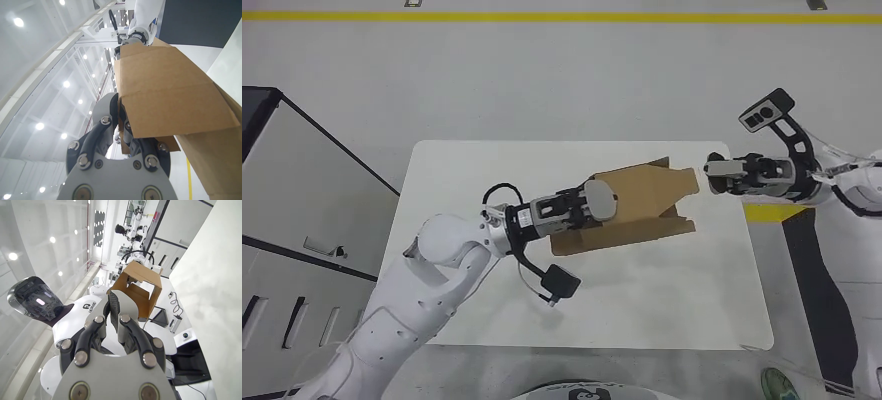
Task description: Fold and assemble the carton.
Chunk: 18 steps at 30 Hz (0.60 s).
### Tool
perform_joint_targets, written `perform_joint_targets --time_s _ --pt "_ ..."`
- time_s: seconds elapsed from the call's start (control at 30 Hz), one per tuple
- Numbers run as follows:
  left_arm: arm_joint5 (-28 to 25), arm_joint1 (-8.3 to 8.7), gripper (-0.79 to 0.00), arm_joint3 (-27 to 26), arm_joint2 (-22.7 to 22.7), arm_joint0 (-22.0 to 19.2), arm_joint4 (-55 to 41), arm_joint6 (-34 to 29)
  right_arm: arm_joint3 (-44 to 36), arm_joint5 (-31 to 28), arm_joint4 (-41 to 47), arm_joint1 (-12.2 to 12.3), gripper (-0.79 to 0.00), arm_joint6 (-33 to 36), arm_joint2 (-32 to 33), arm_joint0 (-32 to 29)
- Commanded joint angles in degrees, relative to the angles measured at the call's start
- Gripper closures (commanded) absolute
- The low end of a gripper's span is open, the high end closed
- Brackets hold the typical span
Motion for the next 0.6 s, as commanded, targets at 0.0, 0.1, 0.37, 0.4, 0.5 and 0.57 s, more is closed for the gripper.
perform_joint_targets --time_s 0.0,0.1,0.37,0.4,0.5,0.57 --pt "0.5 -0.02 0.0 0.2 -0.2 -0.2 -0.2 -0.2 0.3 -0.3 -0.1 0.2 0.0 -0.5 1.7 -1.5" --pt "1.4 -0.09 0.0 0.4 -0.5 -0.5 -0.4 -0.6 0.7 0.5 -1.5 0.4 0.0 -1.2 2.4 -4.5" --pt "3.1 -0.38 0.0 0.9 -0.5 -1.7 -1.4 -1.2 -0.6 1.7 -3.1 -0.1 0.0 -2.3 -1.3 -8.3" --pt "3.3 -0.41 0.0 0.9 -0.5 -1.8 -1.4 -1.1 -0.7 1.8 -3.0 -0.1 0.0 -2.3 -1.7 -8.2" --pt "3.5 -0.5 0.0 1.1 -0.3 -2.0 -1.7 -1.0 -1.0 1.7 -2.4 -0.4 0.0 -2.0 -3.0 -7.5" --pt "3.7 -0.55 0.0 1.2 -0.1 -2.0 -1.7 -1.1 -1.1 1.4 -1.9 -0.6 0.0 -1.7 -3.7 -6.8"
